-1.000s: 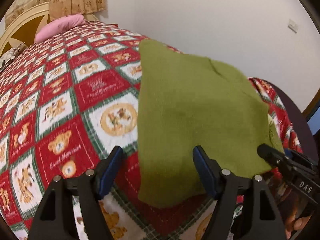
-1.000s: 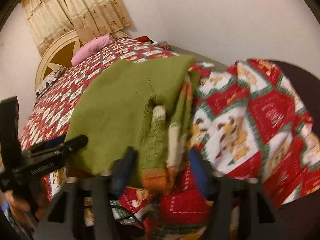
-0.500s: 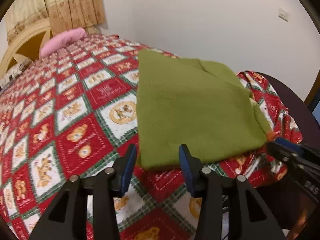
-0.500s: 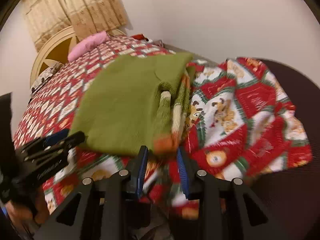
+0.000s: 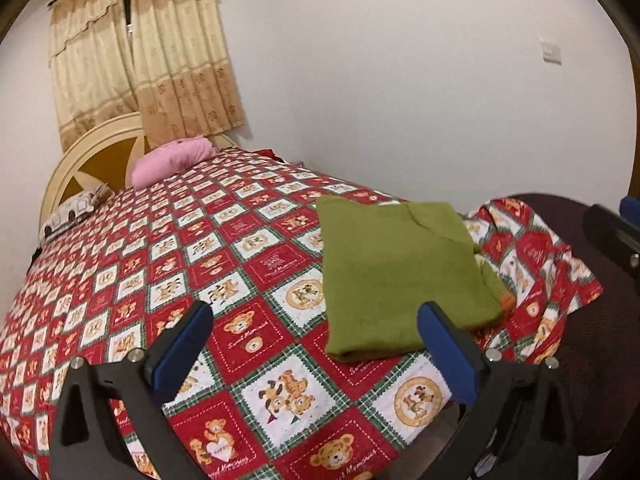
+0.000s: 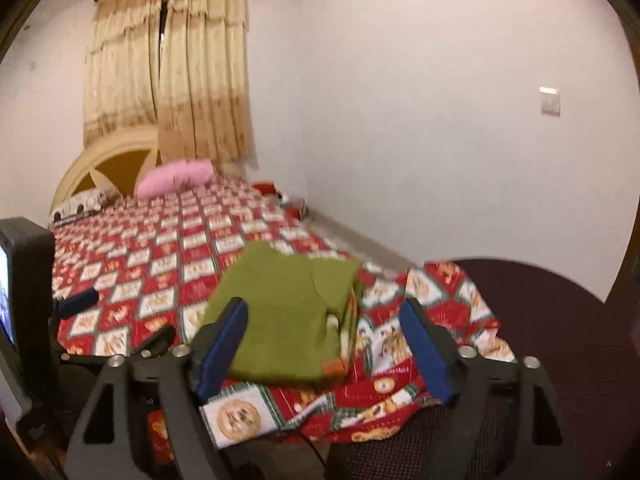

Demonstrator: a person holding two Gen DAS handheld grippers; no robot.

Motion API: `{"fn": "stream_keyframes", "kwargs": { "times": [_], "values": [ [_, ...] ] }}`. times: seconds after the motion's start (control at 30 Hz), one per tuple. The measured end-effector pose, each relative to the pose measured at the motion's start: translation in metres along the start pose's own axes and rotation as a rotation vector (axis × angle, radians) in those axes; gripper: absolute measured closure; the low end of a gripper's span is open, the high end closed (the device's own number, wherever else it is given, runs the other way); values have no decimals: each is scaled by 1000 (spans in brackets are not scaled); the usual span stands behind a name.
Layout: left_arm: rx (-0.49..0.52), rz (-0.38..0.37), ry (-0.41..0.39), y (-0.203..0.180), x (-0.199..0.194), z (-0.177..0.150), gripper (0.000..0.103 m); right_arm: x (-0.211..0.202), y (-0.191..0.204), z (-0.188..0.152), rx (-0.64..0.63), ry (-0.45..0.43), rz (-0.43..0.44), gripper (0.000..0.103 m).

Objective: Fold small clothes

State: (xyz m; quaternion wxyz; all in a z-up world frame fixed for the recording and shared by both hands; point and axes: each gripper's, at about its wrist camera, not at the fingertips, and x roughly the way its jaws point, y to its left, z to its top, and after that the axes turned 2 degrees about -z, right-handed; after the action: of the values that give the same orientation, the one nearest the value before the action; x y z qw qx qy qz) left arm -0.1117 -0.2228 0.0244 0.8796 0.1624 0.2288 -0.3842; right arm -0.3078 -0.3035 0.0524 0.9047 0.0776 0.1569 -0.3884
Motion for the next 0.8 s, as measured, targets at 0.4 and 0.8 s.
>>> {"fn": "stream_keyframes", "kwargs": {
  "times": [0.4, 0.8],
  "values": [
    [-33, -23, -58, 5, -26, 4, 0, -42, 2, 16, -23, -107, -51, 19],
    [-45, 19, -107, 9, -37, 5, 0, -33, -3, 6, -1, -62, -69, 15]
  ]
}}
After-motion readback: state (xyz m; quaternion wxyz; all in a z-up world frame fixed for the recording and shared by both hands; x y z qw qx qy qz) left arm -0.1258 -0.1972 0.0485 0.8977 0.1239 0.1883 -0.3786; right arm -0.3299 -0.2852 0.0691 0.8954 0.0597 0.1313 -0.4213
